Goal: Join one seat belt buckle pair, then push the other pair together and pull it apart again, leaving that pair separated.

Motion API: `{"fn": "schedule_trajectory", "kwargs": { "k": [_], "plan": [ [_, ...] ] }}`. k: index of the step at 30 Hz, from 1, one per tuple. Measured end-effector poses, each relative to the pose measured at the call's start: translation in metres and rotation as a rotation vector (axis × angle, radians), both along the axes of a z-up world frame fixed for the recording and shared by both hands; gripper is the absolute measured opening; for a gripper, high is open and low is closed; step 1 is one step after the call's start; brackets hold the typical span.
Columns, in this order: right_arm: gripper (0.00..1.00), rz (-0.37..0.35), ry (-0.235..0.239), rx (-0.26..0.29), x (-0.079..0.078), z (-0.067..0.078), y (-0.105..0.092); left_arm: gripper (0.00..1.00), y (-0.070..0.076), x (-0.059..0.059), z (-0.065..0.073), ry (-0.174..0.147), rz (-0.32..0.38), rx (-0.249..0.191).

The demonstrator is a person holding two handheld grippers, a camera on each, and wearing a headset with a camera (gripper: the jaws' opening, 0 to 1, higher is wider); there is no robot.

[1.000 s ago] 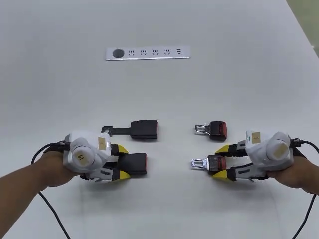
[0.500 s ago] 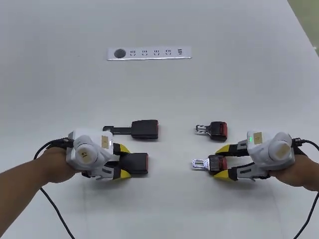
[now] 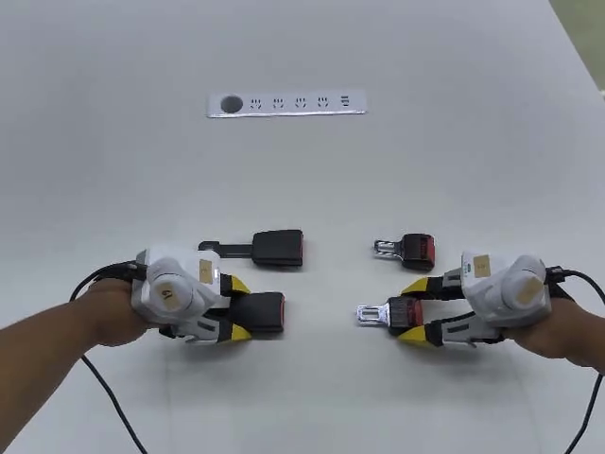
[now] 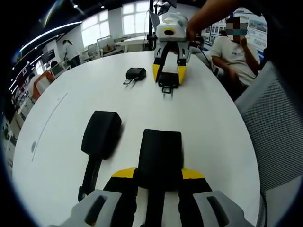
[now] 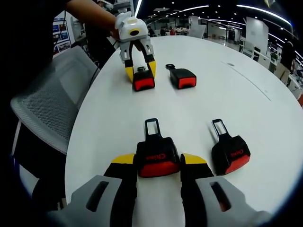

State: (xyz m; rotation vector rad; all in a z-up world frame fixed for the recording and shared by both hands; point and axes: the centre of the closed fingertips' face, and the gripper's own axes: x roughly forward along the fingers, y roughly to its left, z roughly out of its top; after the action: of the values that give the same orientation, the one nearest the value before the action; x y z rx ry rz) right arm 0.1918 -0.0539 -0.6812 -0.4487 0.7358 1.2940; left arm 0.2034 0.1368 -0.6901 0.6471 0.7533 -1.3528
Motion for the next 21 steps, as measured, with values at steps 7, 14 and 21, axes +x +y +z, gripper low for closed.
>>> {"fn": "schedule_trajectory", "kwargs": {
  "k": [7, 14, 21],
  "plan": [
    [0.33, 0.006, -0.001, 0.012, 0.001, -0.002, 0.005, 0.34, 0.000, 0.000, -0.001, 0.004, 0.004, 0.003],
    [0.34, 0.007, -0.004, 0.032, 0.003, -0.003, 0.014, 0.34, 0.002, 0.000, -0.003, 0.006, 0.005, 0.008],
    [0.34, 0.016, -0.006, 0.052, 0.004, -0.002, 0.030, 0.34, 0.000, -0.001, -0.001, 0.008, 0.007, 0.011]
  ]
}}
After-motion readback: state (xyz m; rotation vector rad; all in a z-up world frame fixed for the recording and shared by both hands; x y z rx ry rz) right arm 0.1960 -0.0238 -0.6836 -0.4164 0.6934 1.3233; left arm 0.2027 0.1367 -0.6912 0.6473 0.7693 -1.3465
